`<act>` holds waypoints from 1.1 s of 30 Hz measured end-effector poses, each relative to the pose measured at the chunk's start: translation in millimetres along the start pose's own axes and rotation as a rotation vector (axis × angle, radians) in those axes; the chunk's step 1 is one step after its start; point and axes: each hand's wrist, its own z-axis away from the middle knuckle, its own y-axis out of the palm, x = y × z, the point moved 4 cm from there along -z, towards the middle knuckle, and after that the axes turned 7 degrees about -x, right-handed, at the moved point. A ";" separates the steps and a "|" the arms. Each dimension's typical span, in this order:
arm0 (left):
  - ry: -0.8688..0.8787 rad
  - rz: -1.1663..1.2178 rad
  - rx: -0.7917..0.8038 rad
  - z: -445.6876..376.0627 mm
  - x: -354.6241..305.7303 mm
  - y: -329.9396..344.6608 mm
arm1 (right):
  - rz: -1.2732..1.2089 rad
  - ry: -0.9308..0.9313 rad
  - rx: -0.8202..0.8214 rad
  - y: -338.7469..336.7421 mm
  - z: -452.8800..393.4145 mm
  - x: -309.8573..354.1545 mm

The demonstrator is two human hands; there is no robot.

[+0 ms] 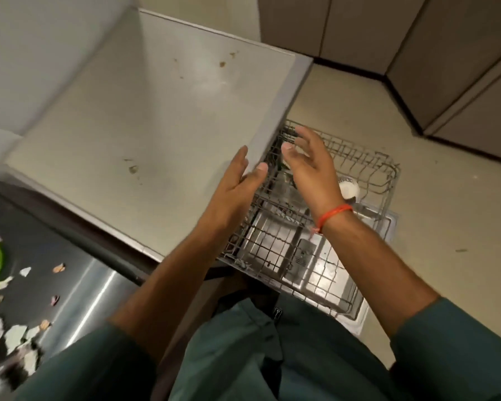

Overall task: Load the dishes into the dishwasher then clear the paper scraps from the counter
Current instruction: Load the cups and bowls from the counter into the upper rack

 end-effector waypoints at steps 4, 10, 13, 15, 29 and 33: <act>-0.029 0.083 -0.117 43.2 5.4 -37.0 | -0.017 -0.023 0.134 19.7 15.3 13.9; -0.039 0.190 -0.380 93.5 15.3 -84.5 | 0.018 -0.085 0.363 66.2 48.2 35.0; -0.038 0.229 -0.460 116.4 22.0 -104.5 | 0.069 -0.129 0.477 93.8 68.8 43.7; -0.045 0.253 -0.509 131.7 29.4 -118.3 | 0.094 -0.154 0.540 111.1 83.1 47.1; -0.062 0.472 -0.803 225.1 103.2 -245.7 | 0.245 -0.284 0.888 263.0 201.8 49.3; -0.073 0.524 -0.839 230.9 127.2 -289.0 | 0.312 -0.308 0.944 303.6 231.9 47.9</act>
